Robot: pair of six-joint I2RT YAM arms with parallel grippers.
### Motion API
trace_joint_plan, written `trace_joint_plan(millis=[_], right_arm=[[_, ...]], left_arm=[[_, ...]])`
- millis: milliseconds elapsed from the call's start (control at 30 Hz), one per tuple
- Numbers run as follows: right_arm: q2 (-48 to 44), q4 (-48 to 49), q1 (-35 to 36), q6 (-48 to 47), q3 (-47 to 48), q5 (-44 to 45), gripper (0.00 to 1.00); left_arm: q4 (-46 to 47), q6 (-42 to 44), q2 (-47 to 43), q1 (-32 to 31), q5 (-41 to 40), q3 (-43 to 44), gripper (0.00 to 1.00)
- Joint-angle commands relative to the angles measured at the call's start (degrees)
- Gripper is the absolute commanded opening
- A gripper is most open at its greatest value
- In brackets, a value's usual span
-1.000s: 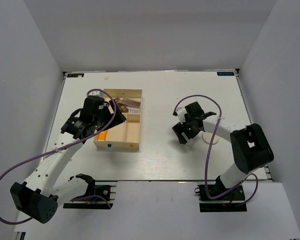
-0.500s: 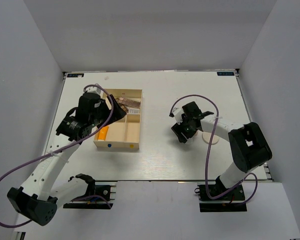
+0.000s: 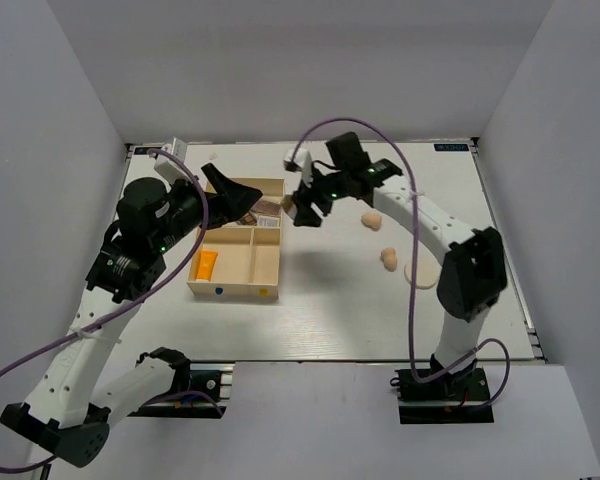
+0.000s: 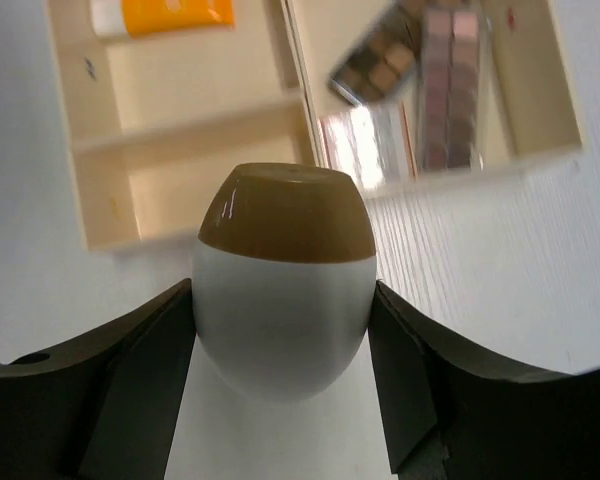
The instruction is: Organize the makeup
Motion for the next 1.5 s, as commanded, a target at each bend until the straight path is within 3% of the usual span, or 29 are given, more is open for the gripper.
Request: trace_joint_plan(millis=[0, 167, 467, 533, 600, 633, 733, 1033, 1200, 1300, 1333, 1367, 1400, 1467], right_arm=[[9.5, 0.4, 5.0, 6.5, 9.7, -9.0, 0.00], [19.7, 4.3, 10.5, 13.8, 25.7, -12.6, 0.00], [25.6, 18.2, 17.8, 19.5, 23.8, -3.4, 0.00], [25.8, 18.6, 18.4, 18.7, 22.7, -1.0, 0.07], [25.8, 18.8, 18.9, 17.0, 20.5, 1.1, 0.27], [25.9, 18.6, 19.0, 16.5, 20.0, 1.8, 0.41], [26.5, 18.6, 18.9, 14.2, 18.0, 3.2, 0.60], [25.8, 18.6, 18.7, 12.1, 17.8, 3.3, 0.89], [23.7, 18.4, 18.4, 12.7, 17.7, 3.0, 0.89], [19.8, 18.3, 17.4, 13.3, 16.4, 4.7, 0.77], [17.6, 18.1, 16.0, 14.0, 15.2, 5.1, 0.59], [16.5, 18.1, 15.2, 14.4, 14.3, 5.3, 0.49], [15.2, 17.6, 14.4, 14.9, 13.2, 6.2, 0.32], [11.5, 17.2, 10.9, 16.6, 9.0, 7.4, 0.16]], left_arm=[[5.7, 0.8, -2.3, -0.1, 3.7, 1.6, 0.91], [8.8, 1.2, -4.9, -0.1, 4.7, 0.2, 0.90], [8.8, 1.0, -9.6, -0.1, 3.7, -2.6, 0.90], [8.4, 0.7, -9.9, -0.1, 3.5, -3.1, 0.91], [8.5, 0.4, -10.5, -0.1, 3.6, -3.9, 0.90], [8.5, 0.4, -10.5, -0.1, 3.6, -4.2, 0.91], [8.2, -0.1, -10.1, -0.1, 4.3, -4.3, 0.90], [7.2, -1.2, -9.4, -0.1, 4.9, -3.8, 0.90], [7.0, -1.7, -8.0, -0.1, 5.4, -3.5, 0.90], [6.8, -2.1, -6.2, -0.1, 6.6, -2.6, 0.89], [7.4, -2.5, -5.1, -0.1, 7.7, -2.9, 0.86], [7.9, -2.8, -4.5, -0.1, 8.5, -3.0, 0.85], [8.6, -3.1, -4.1, -0.1, 9.2, -3.4, 0.83], [11.2, -4.2, -2.0, -0.1, 11.8, -4.3, 0.74]])
